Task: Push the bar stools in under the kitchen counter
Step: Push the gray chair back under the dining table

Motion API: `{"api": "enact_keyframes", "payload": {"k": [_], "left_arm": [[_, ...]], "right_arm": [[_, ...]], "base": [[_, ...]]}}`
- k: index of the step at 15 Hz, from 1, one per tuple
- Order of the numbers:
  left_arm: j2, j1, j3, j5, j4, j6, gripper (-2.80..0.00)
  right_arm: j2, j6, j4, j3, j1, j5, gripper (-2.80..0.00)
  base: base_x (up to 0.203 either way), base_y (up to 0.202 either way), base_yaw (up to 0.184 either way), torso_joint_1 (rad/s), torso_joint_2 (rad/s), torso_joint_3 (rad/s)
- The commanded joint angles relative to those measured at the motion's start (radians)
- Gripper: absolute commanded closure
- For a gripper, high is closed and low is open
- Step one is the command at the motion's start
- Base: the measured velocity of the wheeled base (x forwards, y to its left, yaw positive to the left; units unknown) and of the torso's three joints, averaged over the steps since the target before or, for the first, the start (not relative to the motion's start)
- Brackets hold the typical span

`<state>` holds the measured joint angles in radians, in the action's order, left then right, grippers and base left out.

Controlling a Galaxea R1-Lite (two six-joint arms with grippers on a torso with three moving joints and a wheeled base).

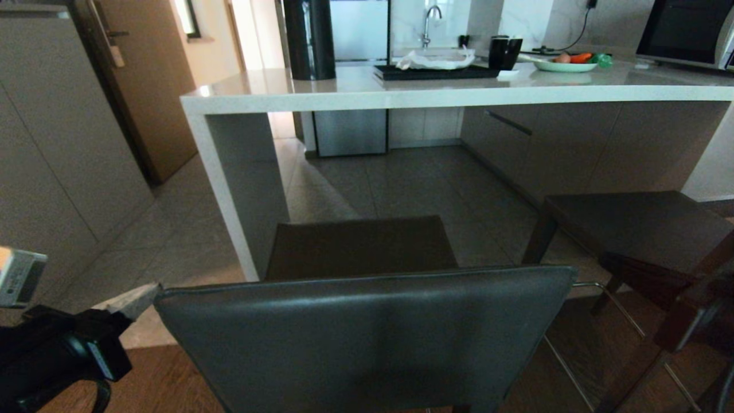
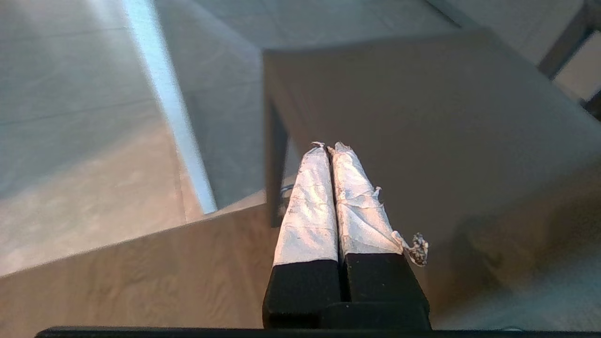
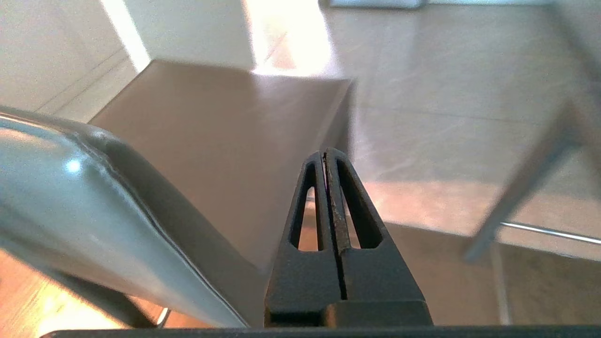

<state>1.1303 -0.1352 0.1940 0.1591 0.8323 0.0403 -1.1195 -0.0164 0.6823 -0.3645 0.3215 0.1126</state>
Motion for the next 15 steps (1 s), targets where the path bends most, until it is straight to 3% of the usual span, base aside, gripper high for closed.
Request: {"api": "enact_keyframes", "payload": {"k": [1, 4, 9, 13, 15], "left_arm": [[0.193, -0.028, -0.049, -0.013, 0.194, 0.007, 0.00], [0.192, -0.078, -0.062, -0.051, 0.195, 0.038, 0.00], [0.196, -0.280, -0.056, -0.251, 0.195, 0.093, 0.00], [0.209, -0.290, -0.049, -0.250, 0.194, 0.101, 0.00], [0.216, -0.328, -0.056, -0.248, 0.190, 0.101, 0.00]], "right_arm": [[-0.164, 0.001, 0.077, -0.003, 0.061, 0.000, 0.00], [-0.244, 0.001, 0.139, -0.011, 0.107, 0.000, 0.00], [-0.384, -0.002, 0.276, -0.043, 0.149, -0.011, 0.00], [-0.420, -0.006, 0.284, -0.052, 0.188, -0.010, 0.00], [-0.459, -0.003, 0.306, -0.069, 0.215, -0.011, 0.00]], "base": [[0.000, 0.000, 0.000, 0.000, 0.00, 0.000], [0.000, 0.000, 0.000, 0.000, 0.00, 0.000], [0.000, 0.000, 0.000, 0.000, 0.00, 0.000], [0.000, 0.000, 0.000, 0.000, 0.00, 0.000], [0.000, 0.000, 0.000, 0.000, 0.00, 0.000]]}}
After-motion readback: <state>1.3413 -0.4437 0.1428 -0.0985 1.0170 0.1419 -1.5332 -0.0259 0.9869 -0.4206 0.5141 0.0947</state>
